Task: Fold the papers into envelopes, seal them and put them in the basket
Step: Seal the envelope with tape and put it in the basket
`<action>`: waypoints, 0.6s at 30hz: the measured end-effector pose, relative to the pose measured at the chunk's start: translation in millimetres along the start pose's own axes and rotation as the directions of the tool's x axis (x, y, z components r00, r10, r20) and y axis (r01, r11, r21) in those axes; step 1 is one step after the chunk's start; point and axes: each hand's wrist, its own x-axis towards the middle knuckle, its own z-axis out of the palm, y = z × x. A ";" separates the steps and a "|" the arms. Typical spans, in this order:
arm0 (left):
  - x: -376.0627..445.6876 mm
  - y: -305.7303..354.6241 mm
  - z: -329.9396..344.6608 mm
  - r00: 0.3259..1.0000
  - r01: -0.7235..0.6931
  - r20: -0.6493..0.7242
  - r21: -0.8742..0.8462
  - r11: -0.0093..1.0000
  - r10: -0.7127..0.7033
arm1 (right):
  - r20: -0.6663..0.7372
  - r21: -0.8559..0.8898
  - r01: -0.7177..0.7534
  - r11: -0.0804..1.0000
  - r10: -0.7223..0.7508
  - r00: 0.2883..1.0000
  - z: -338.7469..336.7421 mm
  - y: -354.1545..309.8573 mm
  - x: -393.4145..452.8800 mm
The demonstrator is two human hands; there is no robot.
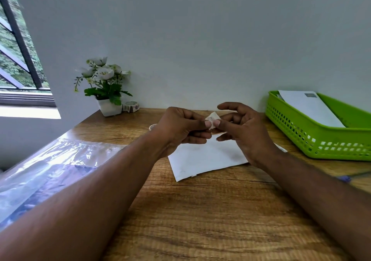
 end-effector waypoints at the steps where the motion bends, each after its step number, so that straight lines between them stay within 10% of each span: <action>1: 0.4 0.4 -1.1 1.000 0.010 0.001 -0.018 1.000 -0.010 | -0.008 0.018 -0.006 1.000 0.006 1.000 -0.6 0.4 0.7; 18: 5.0 -3.0 -2.8 0.999 0.044 -0.007 -0.041 0.998 -0.044 | -0.021 -0.039 -0.093 0.995 0.092 0.995 1.2 -1.2 0.2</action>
